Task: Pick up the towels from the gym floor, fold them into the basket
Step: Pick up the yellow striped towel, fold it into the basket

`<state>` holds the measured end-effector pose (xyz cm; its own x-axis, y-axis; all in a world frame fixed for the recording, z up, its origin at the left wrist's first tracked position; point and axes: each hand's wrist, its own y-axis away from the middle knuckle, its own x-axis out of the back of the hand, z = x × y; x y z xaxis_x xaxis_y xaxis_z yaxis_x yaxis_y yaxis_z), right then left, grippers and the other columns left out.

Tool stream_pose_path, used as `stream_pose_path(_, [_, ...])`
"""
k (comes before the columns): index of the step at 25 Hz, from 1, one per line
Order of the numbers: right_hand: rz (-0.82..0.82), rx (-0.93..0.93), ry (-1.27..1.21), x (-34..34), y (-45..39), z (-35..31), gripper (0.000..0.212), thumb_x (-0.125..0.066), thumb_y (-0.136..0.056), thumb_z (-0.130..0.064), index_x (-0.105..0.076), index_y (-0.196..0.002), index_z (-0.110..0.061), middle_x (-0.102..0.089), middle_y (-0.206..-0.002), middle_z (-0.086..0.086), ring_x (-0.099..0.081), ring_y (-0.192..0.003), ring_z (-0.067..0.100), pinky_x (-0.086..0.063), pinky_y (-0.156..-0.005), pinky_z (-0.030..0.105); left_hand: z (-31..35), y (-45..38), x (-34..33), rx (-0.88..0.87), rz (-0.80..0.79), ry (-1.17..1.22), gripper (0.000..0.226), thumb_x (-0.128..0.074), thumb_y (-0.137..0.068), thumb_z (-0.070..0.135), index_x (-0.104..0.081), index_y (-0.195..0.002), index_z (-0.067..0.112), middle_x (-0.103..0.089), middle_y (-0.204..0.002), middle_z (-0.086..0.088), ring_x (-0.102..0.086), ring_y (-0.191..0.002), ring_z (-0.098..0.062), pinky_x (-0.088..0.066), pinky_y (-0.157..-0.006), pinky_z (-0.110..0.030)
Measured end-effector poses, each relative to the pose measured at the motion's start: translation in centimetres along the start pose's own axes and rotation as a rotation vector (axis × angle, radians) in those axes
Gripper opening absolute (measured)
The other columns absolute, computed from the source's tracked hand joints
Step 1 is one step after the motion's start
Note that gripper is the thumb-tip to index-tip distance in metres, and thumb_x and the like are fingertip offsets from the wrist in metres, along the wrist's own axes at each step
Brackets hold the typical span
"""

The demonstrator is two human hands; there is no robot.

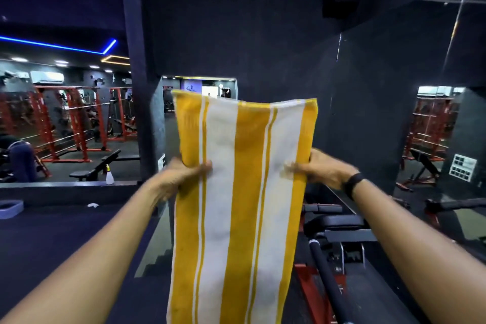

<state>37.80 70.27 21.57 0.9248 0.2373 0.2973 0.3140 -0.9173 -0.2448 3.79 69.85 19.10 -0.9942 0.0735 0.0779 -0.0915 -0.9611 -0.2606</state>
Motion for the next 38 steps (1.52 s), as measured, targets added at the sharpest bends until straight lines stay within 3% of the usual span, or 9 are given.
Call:
stream_pose_path(3, [0.036, -0.163, 0.009, -1.0, 1.5, 4.4, 0.049, -0.081, -0.071, -0.04, -0.066, -0.108, -0.013, -0.073, -0.107, 0.006, -0.071, -0.092, 0.018, -0.059, -0.078, 0.037, -2.6, 1.0, 0.4, 0.232, -0.094, -0.141, 0.099, -0.091, -0.021, 0.059, -0.067, -0.107, 0.016, -0.074, -0.101, -0.003, -0.071, -0.091, -0.019, -0.057, -0.076, -0.032])
stream_pose_path(8, [-0.108, -0.361, 0.04, -0.1, 2.0, 6.6, 0.028, -0.064, -0.09, -0.03, -0.065, -0.084, -0.003, -0.068, -0.068, 0.001, -0.062, -0.059, 0.01, -0.05, -0.057, 0.026, -2.2, 1.7, 1.4, 0.495, -0.315, -0.292, 0.098, -0.094, -0.028, 0.045, -0.063, -0.117, 0.017, -0.074, -0.104, -0.003, -0.07, -0.096, -0.02, -0.058, -0.073, -0.034])
stream_pose_path(12, [0.026, -0.174, -0.233, 1.8, 0.1, 3.8, 0.051, -0.072, -0.077, -0.035, -0.064, -0.115, -0.001, -0.071, -0.108, 0.013, -0.069, -0.092, 0.024, -0.056, -0.074, 0.035, -1.6, 1.2, 0.0, 0.323, -0.148, 0.182, 0.085, -0.098, -0.022, 0.037, -0.074, -0.099, 0.011, -0.075, -0.091, -0.008, -0.073, -0.078, -0.02, -0.058, -0.058, -0.03])
stream_pose_path(17, [-0.329, -0.445, 0.048, 0.2, 2.8, 7.4, 0.089, -0.097, -0.043, -0.032, -0.063, -0.12, -0.002, -0.068, -0.117, 0.018, -0.064, -0.11, 0.034, -0.049, -0.096, 0.055, -4.4, 3.7, -1.9, 0.516, -0.408, -0.212, 0.047, -0.08, -0.069, 0.017, -0.065, -0.114, 0.013, -0.074, -0.104, -0.005, -0.071, -0.093, -0.017, -0.058, -0.083, -0.032])
stream_pose_path(20, [-0.253, -0.375, -0.027, 0.5, 2.6, 7.2, 0.101, -0.099, -0.032, -0.038, -0.064, -0.118, 0.0, -0.07, -0.111, 0.017, -0.069, -0.098, 0.027, -0.058, -0.08, 0.041, -3.6, 3.6, -2.0, 0.444, -0.372, -0.065, 0.054, -0.091, -0.055, 0.024, -0.071, -0.103, 0.01, -0.073, -0.103, -0.012, -0.072, -0.088, -0.021, -0.059, -0.076, -0.034])
stream_pose_path(23, [-0.173, -0.227, -0.234, 2.0, 1.8, 5.6, 0.092, -0.095, -0.047, -0.04, -0.06, -0.123, -0.003, -0.066, -0.119, 0.018, -0.066, -0.106, 0.031, -0.054, -0.09, 0.047, -2.8, 2.3, -0.7, 0.339, -0.262, 0.154, 0.075, -0.098, -0.027, 0.037, -0.075, -0.095, 0.016, -0.074, -0.099, -0.01, -0.072, -0.085, -0.023, -0.06, -0.067, -0.035])
stream_pose_path(28, [-0.228, -0.409, 0.001, 1.0, 2.3, 8.9, 0.096, -0.096, -0.04, -0.043, -0.063, -0.118, 0.003, -0.064, -0.12, 0.024, -0.056, -0.115, 0.046, -0.038, -0.101, 0.059, -5.2, 3.1, 0.3, 0.506, -0.382, -0.16, 0.094, -0.097, -0.035, 0.035, -0.059, -0.12, 0.018, -0.072, -0.11, -0.003, -0.068, -0.104, -0.022, -0.054, -0.09, -0.037])
stream_pose_path(33, [-0.116, -0.277, -0.192, 0.7, 0.9, 6.6, 0.079, -0.093, -0.049, -0.032, -0.064, -0.112, 0.005, -0.073, -0.1, 0.015, -0.07, -0.079, 0.021, -0.06, -0.066, 0.031, -3.6, 2.4, 0.8, 0.397, -0.274, -0.038, 0.096, -0.098, -0.024, 0.038, -0.069, -0.11, 0.007, -0.074, -0.099, -0.015, -0.071, -0.092, -0.026, -0.058, -0.081, -0.039])
stream_pose_path(38, [-0.198, -0.282, -0.148, -0.3, 1.3, 5.6, 0.059, -0.083, -0.065, -0.029, -0.064, -0.116, -0.007, -0.071, -0.113, 0.011, -0.069, -0.1, 0.024, -0.059, -0.072, 0.033, -4.0, 2.6, 2.1, 0.347, -0.314, -0.064, 0.095, -0.097, -0.036, 0.035, -0.059, -0.122, 0.02, -0.071, -0.113, -0.003, -0.068, -0.104, -0.022, -0.055, -0.087, -0.04])
